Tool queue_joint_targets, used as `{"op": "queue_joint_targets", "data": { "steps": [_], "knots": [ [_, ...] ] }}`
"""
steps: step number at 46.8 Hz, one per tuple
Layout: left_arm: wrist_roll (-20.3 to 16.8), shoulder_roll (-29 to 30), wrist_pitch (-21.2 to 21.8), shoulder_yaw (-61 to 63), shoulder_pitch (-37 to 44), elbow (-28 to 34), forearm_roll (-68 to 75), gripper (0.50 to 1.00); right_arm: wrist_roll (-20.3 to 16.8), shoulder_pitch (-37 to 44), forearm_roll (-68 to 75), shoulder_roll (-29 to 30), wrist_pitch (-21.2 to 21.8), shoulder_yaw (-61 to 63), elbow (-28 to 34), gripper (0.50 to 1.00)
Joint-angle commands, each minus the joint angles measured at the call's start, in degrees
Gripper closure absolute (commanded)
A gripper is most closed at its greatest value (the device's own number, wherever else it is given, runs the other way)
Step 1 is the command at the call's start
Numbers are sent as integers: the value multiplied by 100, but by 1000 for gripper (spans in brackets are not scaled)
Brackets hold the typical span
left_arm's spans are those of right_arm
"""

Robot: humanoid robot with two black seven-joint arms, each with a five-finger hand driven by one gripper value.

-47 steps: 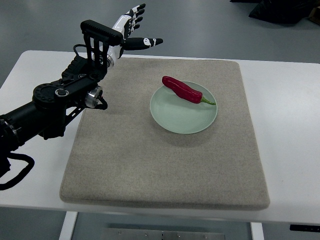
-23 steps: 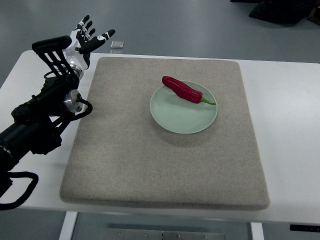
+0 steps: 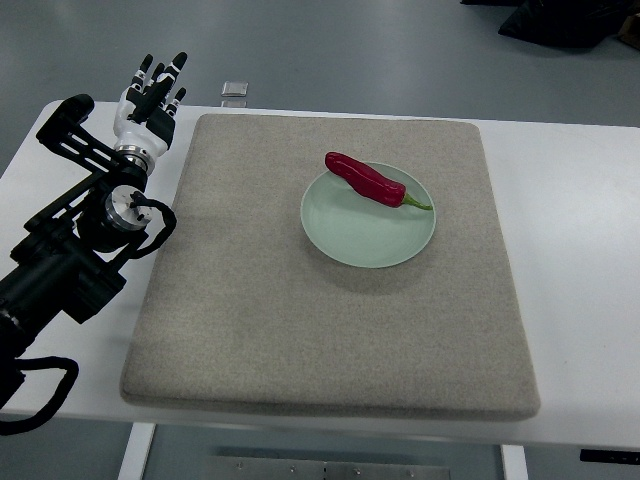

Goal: Place red pepper on plate with left hand

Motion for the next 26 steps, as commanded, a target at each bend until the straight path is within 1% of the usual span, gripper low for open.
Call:
{"op": "queue_joint_targets", "data": {
  "steps": [1,9,26],
  "knots": [
    [1,-16,-41,-10,-1,0,-13,500,0,1,0,0,0,0,0,568],
    [1,-7,-234,-19,-9,0,-13,500,0,1,-17,0,44,0,26,568],
    [1,55,-252,-2,-9,9,13,500,9,9,-35,0,53,0,70,568]
  ]
}}
